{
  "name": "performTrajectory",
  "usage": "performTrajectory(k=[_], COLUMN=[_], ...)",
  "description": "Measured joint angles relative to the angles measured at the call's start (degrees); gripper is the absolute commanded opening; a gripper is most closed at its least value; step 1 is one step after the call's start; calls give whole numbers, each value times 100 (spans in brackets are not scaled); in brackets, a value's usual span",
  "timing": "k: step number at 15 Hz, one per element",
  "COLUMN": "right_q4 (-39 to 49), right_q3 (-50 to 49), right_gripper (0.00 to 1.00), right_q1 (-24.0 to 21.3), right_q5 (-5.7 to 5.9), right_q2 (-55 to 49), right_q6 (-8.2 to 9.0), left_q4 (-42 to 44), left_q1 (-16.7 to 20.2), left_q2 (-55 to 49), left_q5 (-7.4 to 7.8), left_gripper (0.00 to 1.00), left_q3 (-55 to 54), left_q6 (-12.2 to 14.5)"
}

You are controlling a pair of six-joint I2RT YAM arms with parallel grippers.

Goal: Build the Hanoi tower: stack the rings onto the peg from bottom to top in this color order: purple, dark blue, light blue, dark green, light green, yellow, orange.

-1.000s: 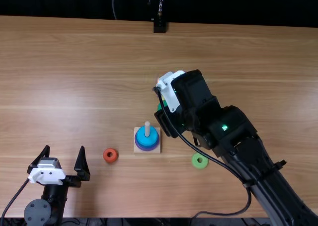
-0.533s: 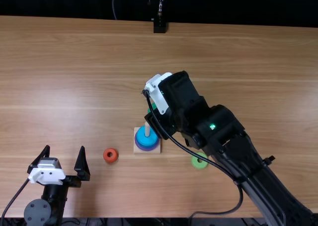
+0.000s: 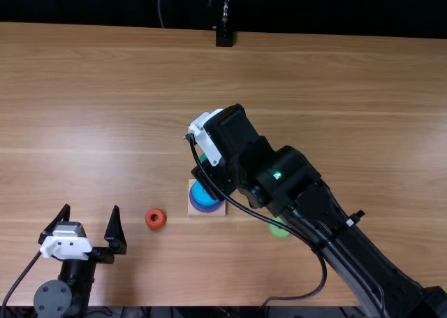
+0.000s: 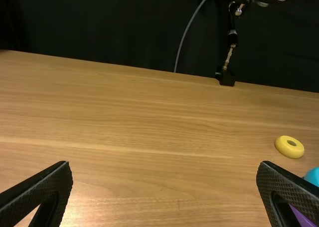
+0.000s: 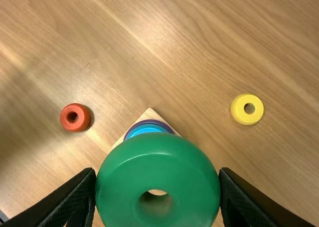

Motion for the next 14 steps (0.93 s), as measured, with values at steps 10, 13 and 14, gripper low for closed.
performTrajectory(k=[10, 13, 14], right_q4=[48, 85, 76], right_q3=[0, 4, 9], right_gripper=[0, 0, 0], right_q1=[50, 50, 50], right_q5=[-4, -20, -26], right_q2=[225, 262, 267], right_q6=[17, 17, 20], left_q4=[-2, 0, 2], left_q1=[0, -2, 0], left_q2=[0, 0, 0], left_q5=[0, 2, 4], left_gripper=[100, 100, 100], left_q3=[0, 0, 0], left_q6=[0, 0, 0])
